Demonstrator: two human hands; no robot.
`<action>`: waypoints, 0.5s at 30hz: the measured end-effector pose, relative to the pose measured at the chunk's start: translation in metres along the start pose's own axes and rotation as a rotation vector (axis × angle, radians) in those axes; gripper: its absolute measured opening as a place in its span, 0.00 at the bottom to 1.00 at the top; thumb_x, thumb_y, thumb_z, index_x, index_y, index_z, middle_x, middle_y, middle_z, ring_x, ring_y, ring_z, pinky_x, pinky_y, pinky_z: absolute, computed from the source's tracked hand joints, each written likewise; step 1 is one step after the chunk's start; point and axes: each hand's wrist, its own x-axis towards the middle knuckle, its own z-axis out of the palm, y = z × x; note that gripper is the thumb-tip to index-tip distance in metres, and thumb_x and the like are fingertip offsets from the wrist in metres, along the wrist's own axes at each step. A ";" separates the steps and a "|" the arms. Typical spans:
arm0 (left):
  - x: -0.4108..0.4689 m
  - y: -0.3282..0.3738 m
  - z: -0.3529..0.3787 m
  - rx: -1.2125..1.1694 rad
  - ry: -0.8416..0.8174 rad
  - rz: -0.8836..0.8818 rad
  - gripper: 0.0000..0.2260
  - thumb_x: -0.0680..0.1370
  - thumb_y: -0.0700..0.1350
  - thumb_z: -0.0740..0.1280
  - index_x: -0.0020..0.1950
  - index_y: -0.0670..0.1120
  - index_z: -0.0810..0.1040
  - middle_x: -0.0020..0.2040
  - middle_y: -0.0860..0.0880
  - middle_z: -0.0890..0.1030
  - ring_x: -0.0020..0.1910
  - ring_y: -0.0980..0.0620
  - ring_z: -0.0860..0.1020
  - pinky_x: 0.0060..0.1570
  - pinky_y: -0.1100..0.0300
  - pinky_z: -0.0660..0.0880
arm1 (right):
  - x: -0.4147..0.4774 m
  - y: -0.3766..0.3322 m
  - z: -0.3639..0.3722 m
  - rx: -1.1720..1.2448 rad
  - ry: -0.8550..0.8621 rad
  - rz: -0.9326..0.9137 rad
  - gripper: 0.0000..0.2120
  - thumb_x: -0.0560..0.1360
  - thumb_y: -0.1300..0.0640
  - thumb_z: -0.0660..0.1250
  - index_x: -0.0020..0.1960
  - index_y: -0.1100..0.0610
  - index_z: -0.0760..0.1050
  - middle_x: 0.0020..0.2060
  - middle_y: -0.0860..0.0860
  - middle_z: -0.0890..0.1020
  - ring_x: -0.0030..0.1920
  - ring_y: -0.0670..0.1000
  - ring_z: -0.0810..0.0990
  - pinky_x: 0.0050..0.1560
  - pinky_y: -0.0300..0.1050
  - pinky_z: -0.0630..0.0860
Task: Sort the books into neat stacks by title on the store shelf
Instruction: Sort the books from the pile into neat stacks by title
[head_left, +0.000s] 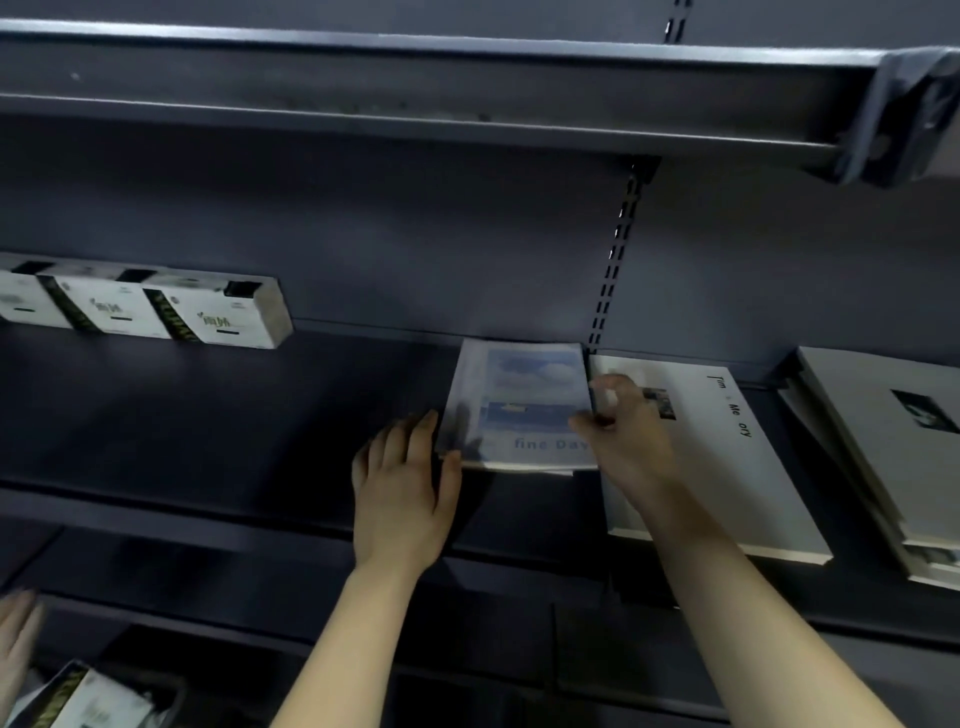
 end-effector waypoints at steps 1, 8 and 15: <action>0.000 0.000 0.000 0.003 0.005 -0.004 0.24 0.78 0.56 0.51 0.69 0.47 0.69 0.64 0.45 0.74 0.64 0.44 0.70 0.65 0.46 0.64 | 0.000 0.001 -0.001 -0.007 -0.034 0.007 0.13 0.75 0.55 0.70 0.58 0.55 0.75 0.45 0.49 0.78 0.46 0.49 0.78 0.38 0.37 0.70; 0.000 0.001 0.001 0.037 -0.008 0.013 0.24 0.79 0.57 0.49 0.70 0.48 0.68 0.64 0.46 0.75 0.63 0.44 0.70 0.67 0.47 0.60 | -0.008 0.007 0.001 0.015 -0.134 0.041 0.20 0.71 0.57 0.75 0.62 0.56 0.78 0.53 0.50 0.81 0.55 0.50 0.80 0.55 0.40 0.74; -0.001 0.001 0.002 0.046 -0.004 0.027 0.23 0.79 0.56 0.50 0.70 0.48 0.68 0.64 0.46 0.75 0.63 0.45 0.70 0.67 0.48 0.59 | -0.005 -0.002 0.010 -0.098 -0.111 -0.032 0.25 0.73 0.56 0.73 0.68 0.59 0.74 0.63 0.53 0.78 0.64 0.51 0.76 0.62 0.39 0.69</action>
